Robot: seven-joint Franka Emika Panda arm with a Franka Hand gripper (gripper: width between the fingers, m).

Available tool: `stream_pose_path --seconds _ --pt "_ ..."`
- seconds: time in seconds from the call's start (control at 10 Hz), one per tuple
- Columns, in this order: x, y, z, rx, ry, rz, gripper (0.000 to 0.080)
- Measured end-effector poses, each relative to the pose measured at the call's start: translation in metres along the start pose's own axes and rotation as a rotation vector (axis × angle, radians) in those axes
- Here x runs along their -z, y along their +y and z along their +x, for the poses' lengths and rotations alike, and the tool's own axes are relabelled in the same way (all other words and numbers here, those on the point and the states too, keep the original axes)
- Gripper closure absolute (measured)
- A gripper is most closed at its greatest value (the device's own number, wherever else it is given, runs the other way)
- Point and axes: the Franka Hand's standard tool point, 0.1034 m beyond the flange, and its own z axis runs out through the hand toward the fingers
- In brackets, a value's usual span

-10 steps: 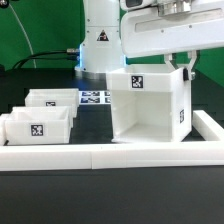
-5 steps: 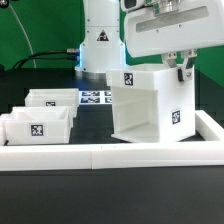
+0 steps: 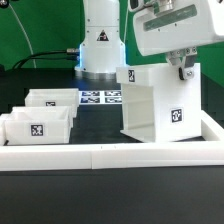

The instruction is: Assemble drawer

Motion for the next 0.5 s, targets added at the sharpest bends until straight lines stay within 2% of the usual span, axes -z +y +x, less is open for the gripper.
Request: stream_pose_path --seconds 0.3,0.5 --pt "-0.0034 0.0018 -0.0001 -0.246 -0.030 0.011 0.0761" --pt "-0.0048 -0.0022 0.0020 -0.317 -0.039 0.018 0.0761"
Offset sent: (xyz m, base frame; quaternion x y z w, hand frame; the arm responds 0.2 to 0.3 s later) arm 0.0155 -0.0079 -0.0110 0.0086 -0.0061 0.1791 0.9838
